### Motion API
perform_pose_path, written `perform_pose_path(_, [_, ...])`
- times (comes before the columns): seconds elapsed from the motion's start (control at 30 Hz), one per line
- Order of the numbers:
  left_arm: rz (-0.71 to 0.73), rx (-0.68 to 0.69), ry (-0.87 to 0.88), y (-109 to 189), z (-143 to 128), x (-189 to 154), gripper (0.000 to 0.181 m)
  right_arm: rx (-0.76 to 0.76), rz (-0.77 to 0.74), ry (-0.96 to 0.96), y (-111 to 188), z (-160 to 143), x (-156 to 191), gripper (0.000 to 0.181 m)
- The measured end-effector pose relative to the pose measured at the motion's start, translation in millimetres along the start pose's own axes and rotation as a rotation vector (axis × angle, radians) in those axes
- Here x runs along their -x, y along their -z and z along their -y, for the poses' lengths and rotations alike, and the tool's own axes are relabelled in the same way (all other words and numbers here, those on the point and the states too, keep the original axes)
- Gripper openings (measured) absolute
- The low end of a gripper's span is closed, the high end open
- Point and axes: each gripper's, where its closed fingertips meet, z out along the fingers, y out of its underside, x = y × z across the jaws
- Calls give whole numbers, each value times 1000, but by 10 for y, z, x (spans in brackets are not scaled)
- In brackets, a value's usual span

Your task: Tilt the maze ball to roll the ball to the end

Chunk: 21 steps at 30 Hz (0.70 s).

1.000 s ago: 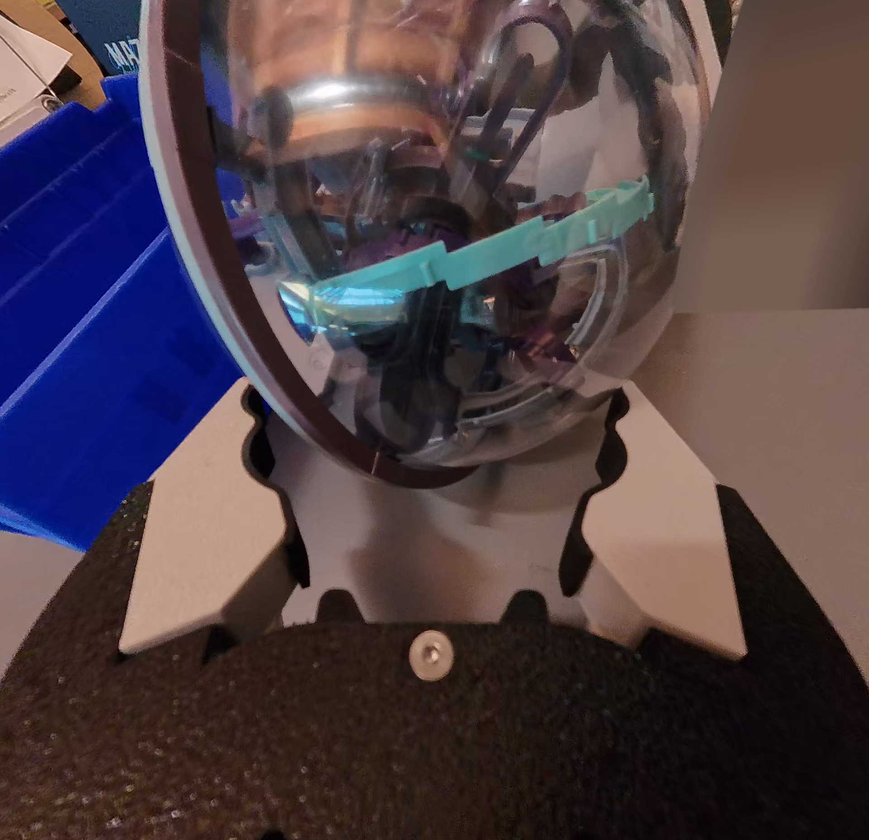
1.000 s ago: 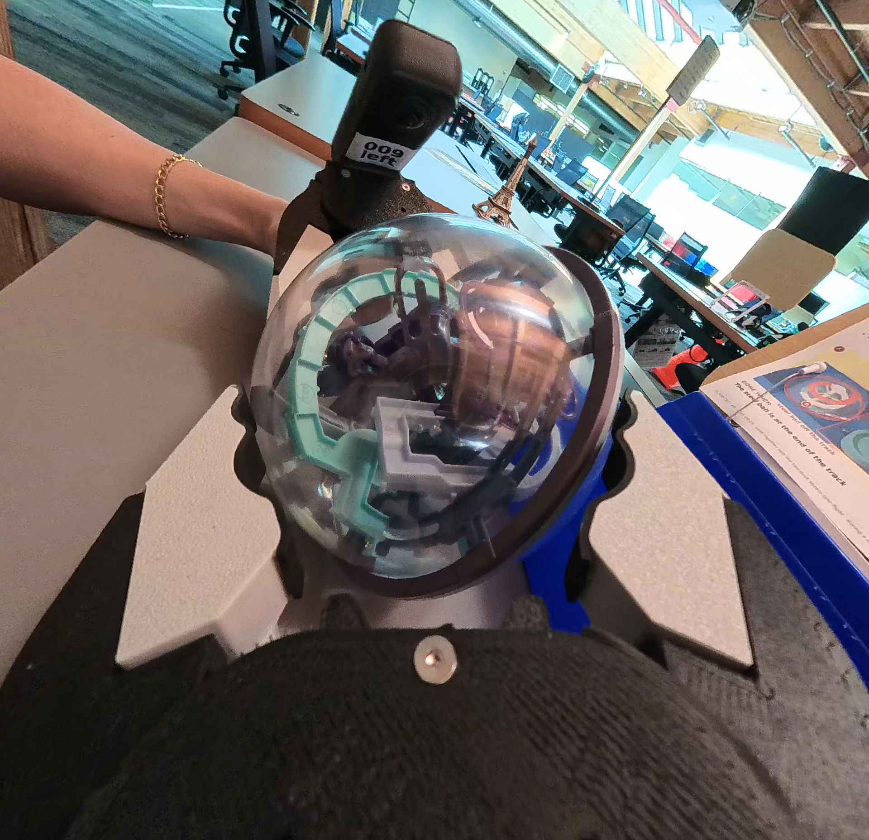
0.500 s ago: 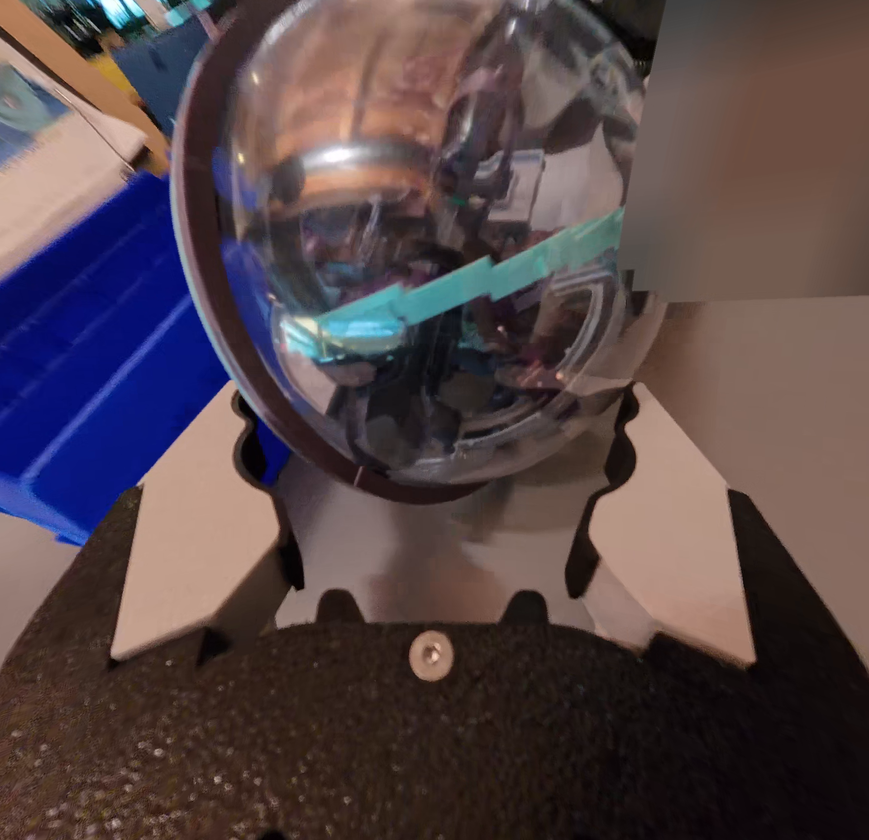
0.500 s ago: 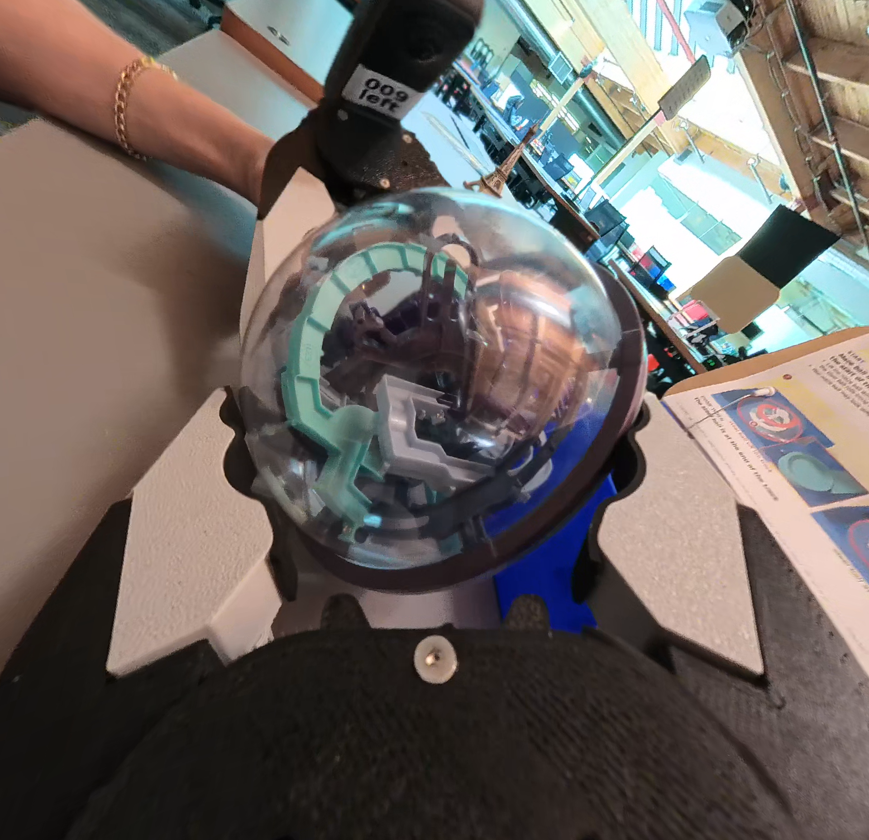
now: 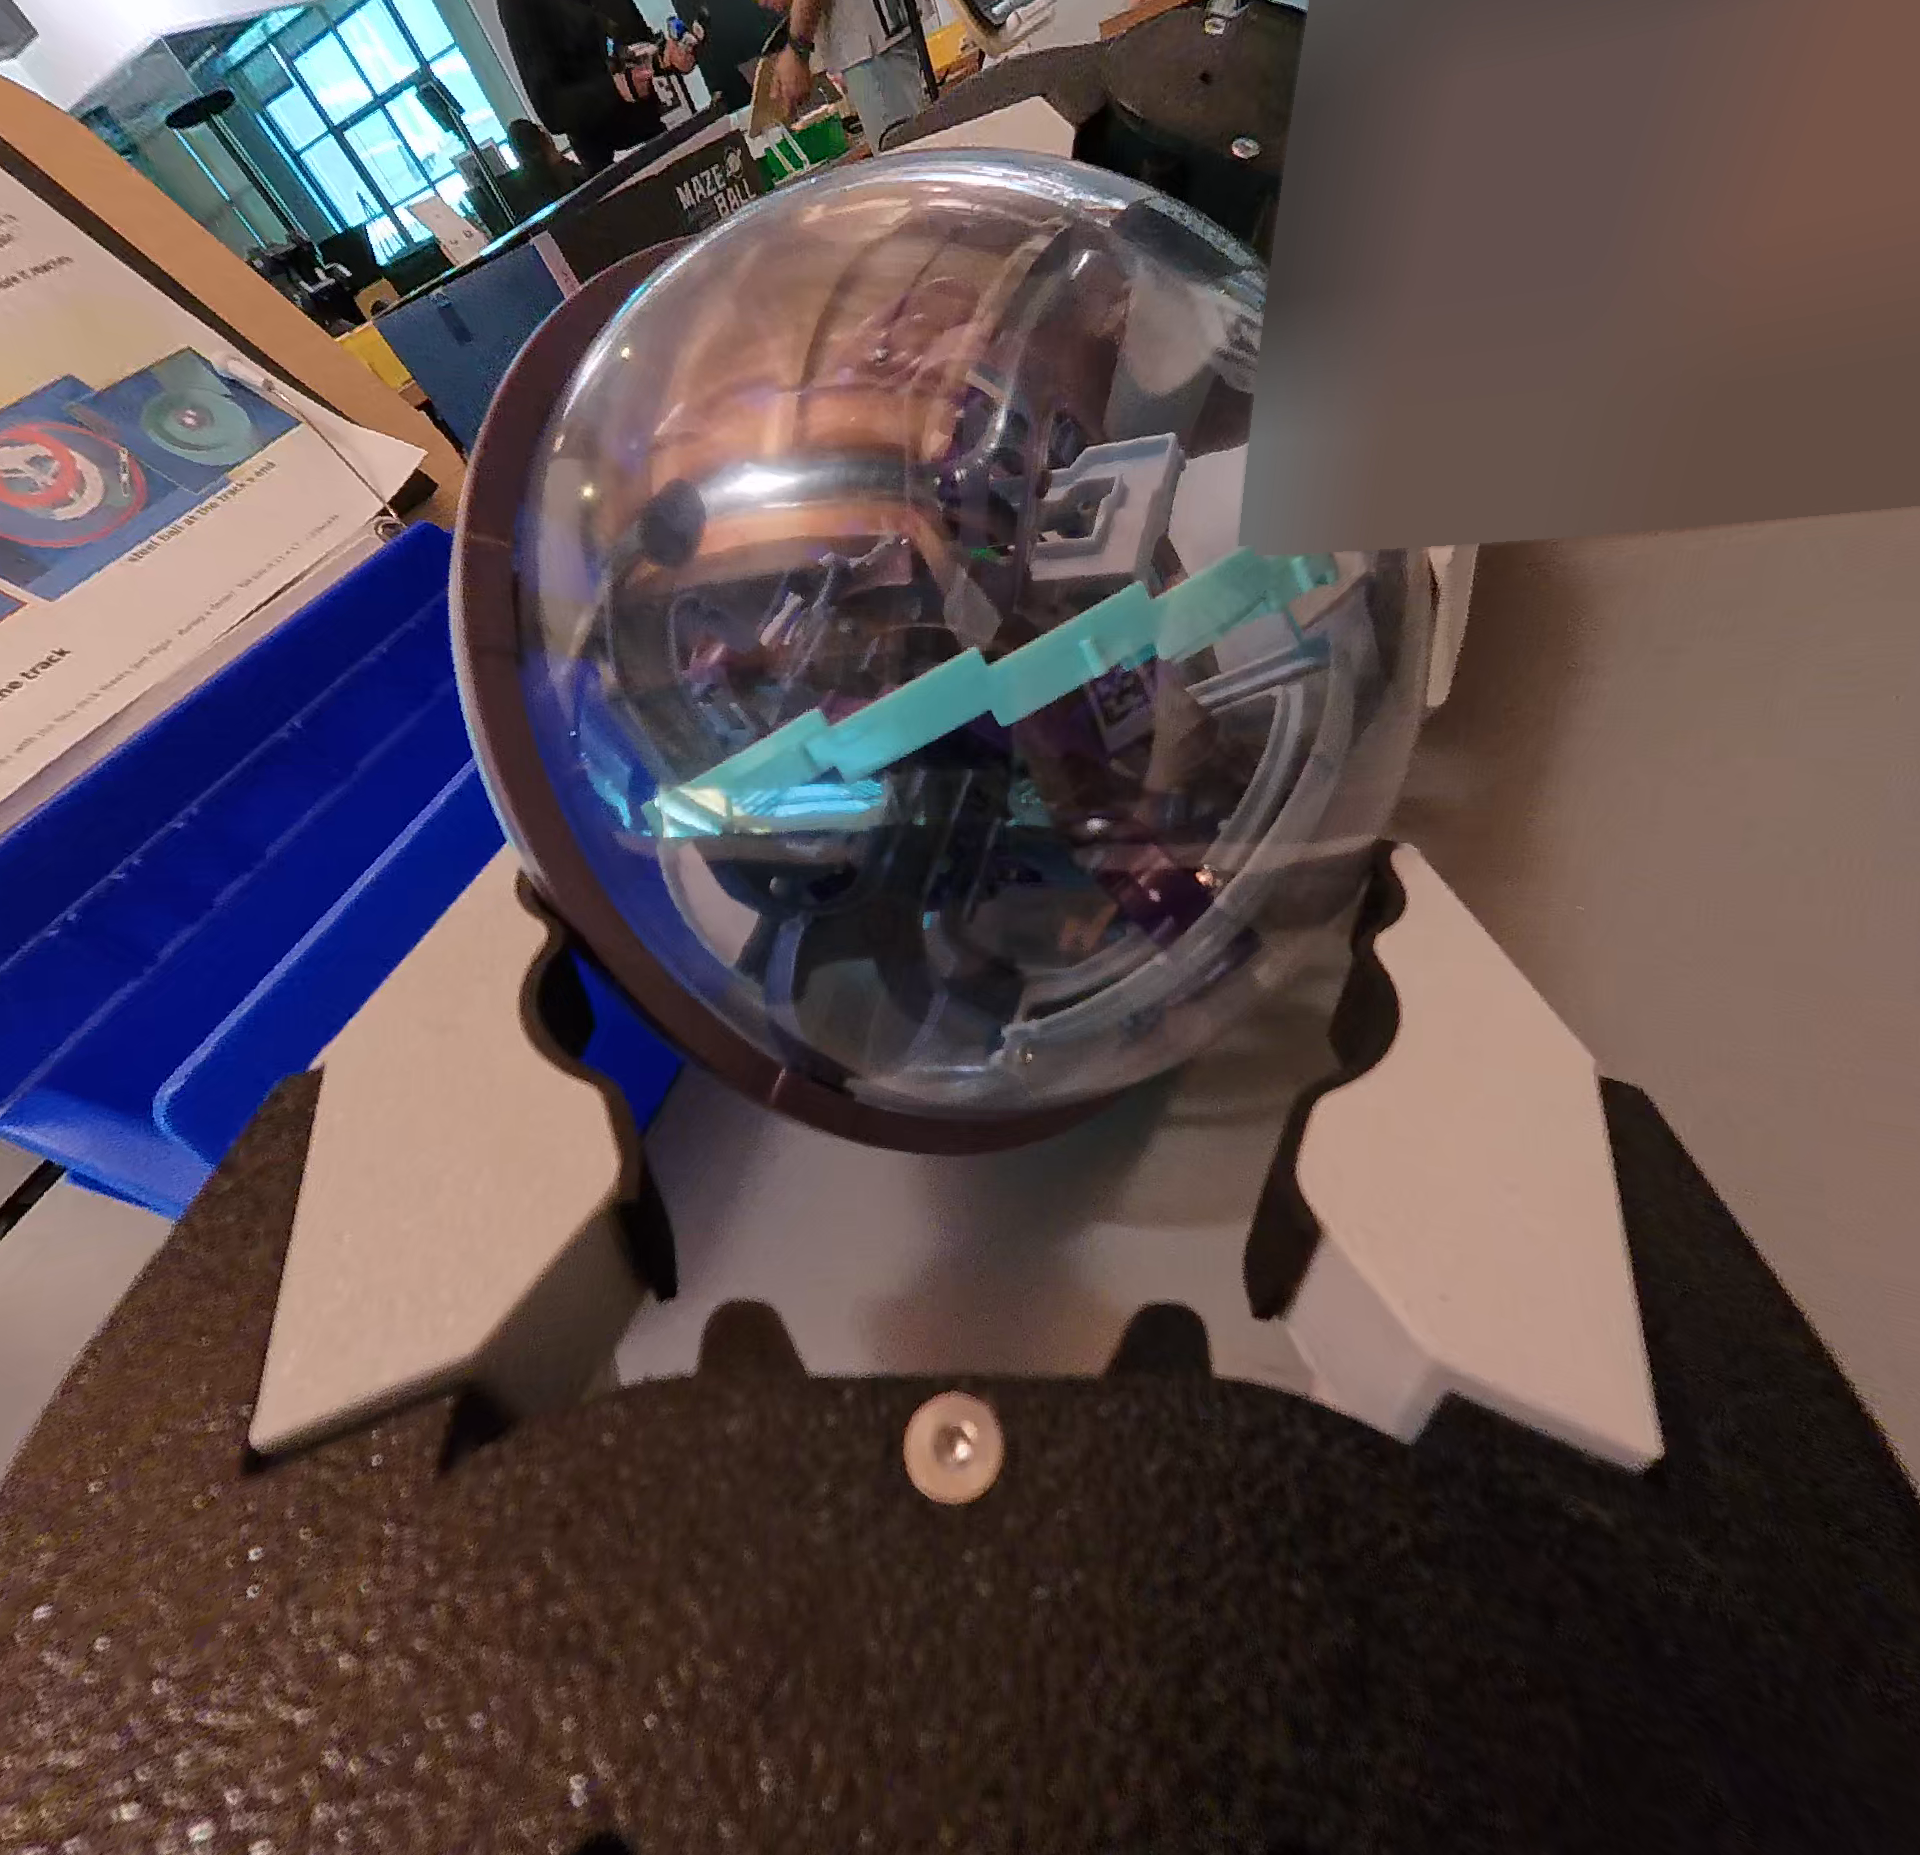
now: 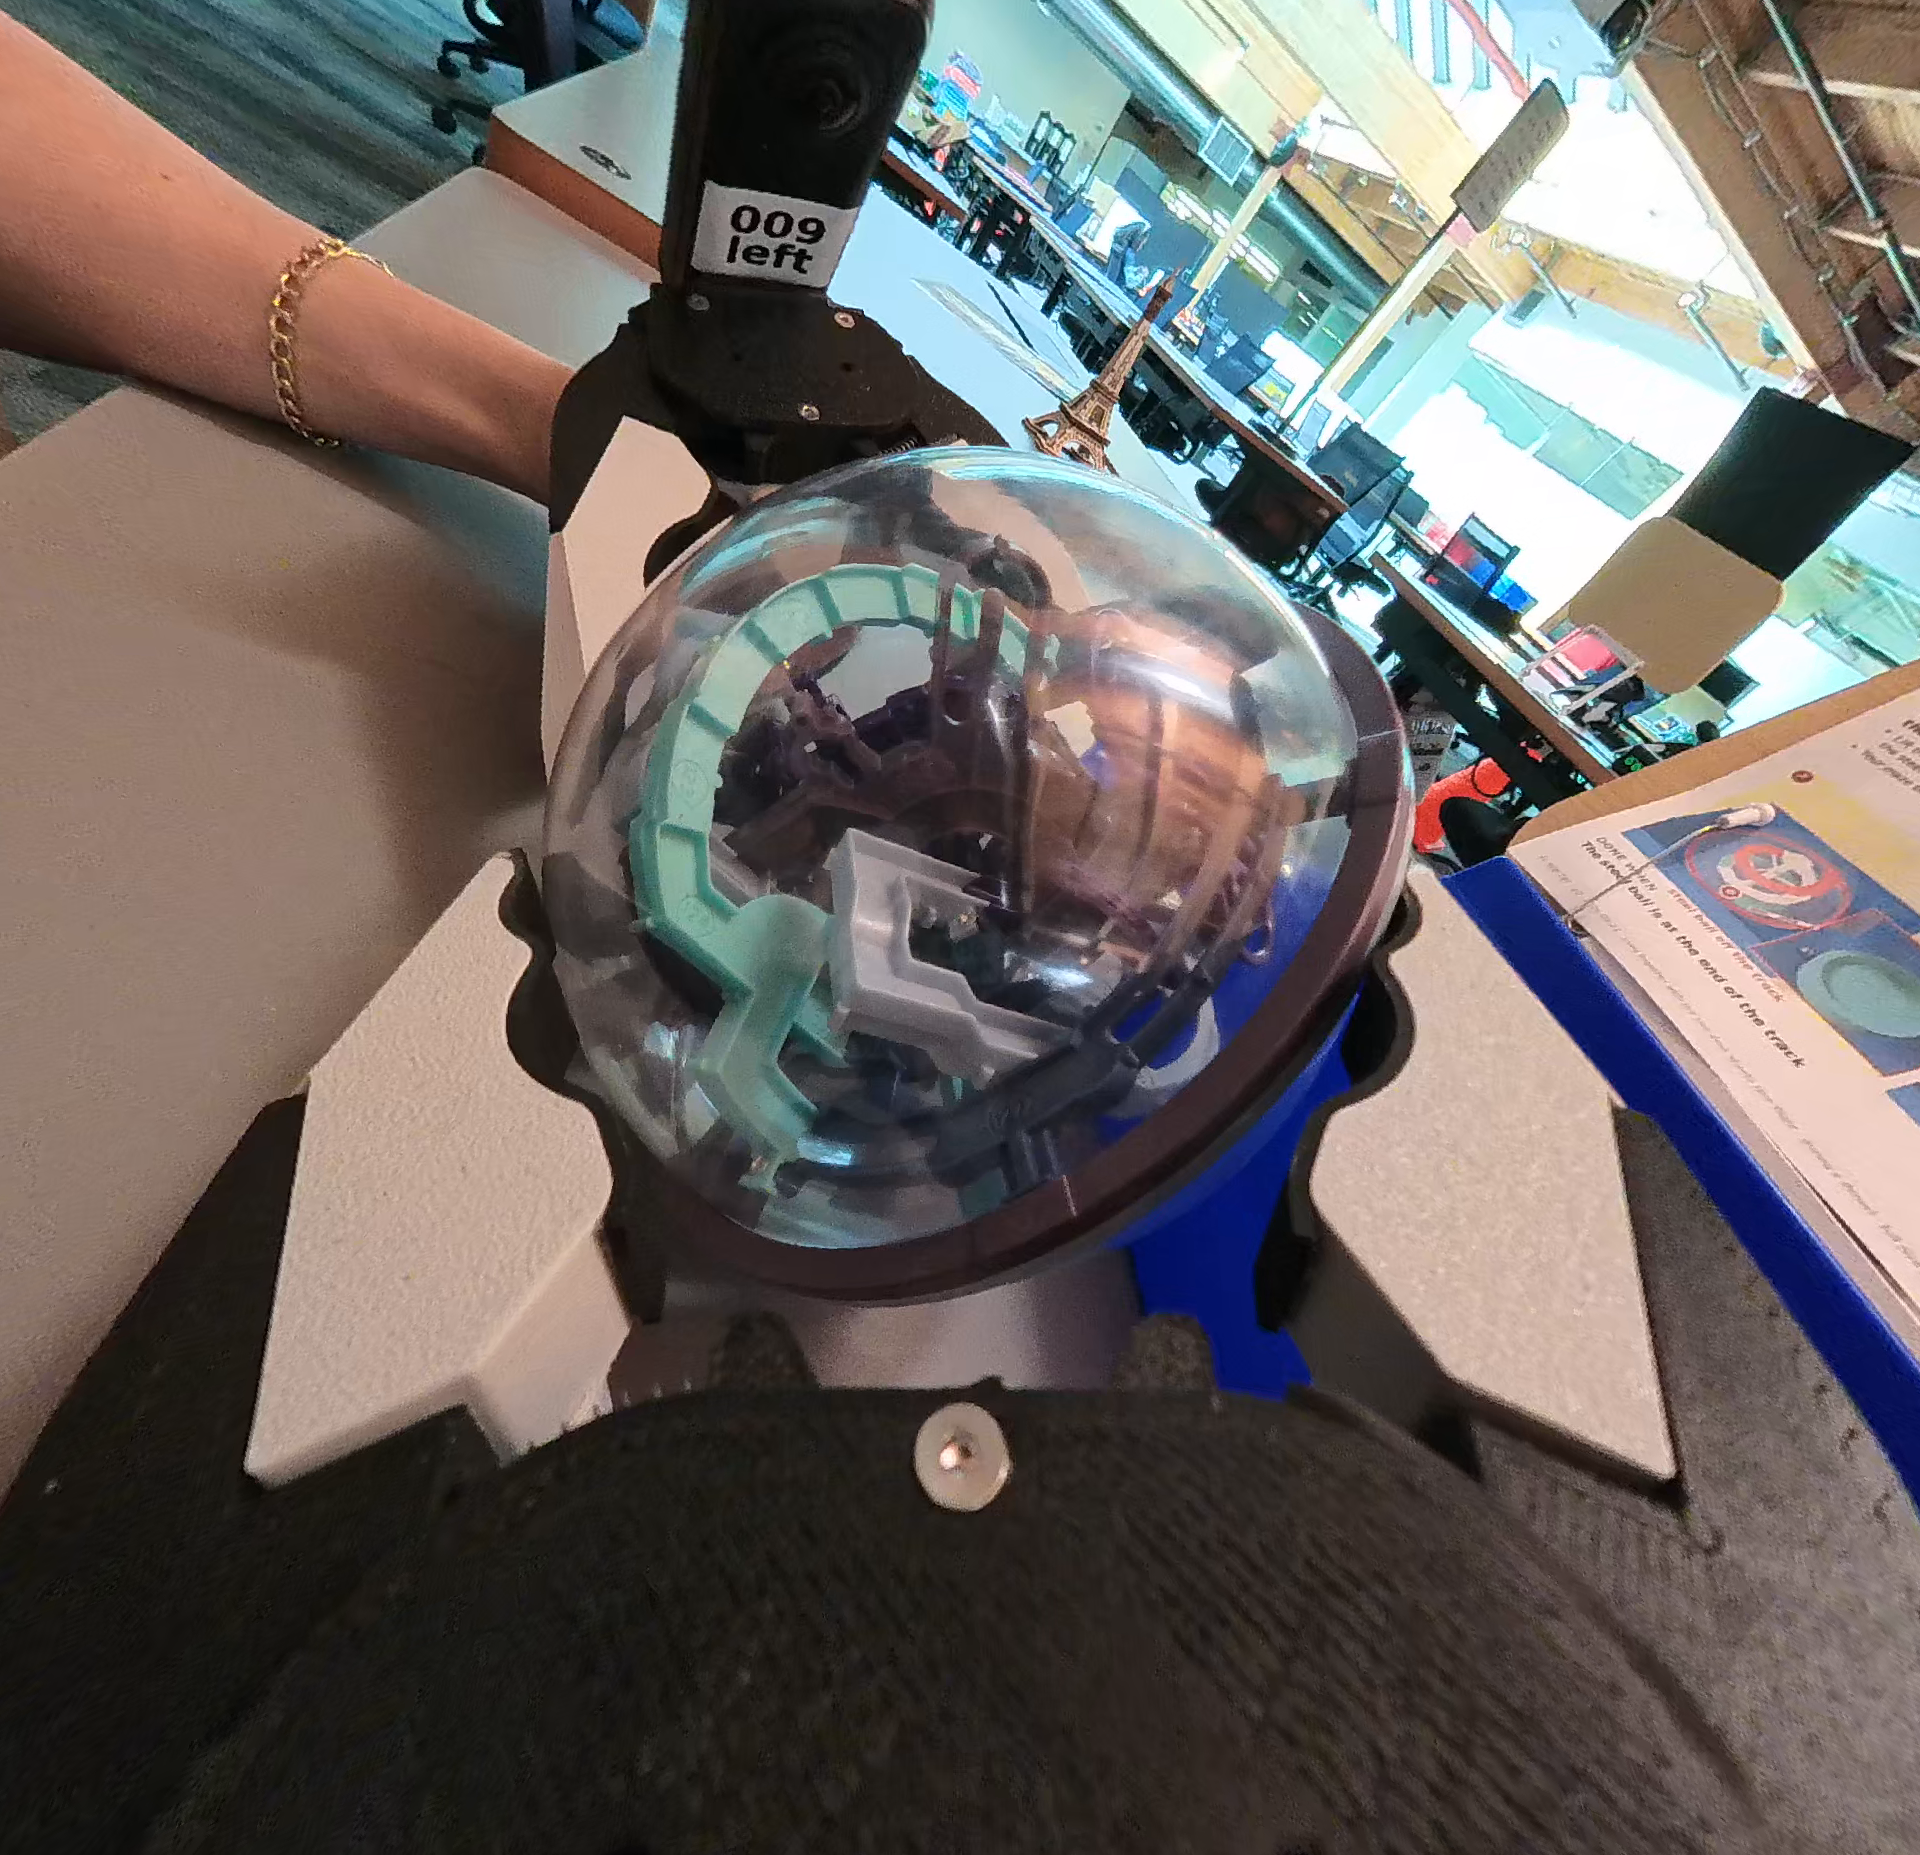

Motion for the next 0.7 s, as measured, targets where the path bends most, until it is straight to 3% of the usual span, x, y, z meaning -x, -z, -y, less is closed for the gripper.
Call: perform_pose_path(0.7, [-115,8,202,47,9,-70,141,-23,30,-183,-19,63,-1,150])
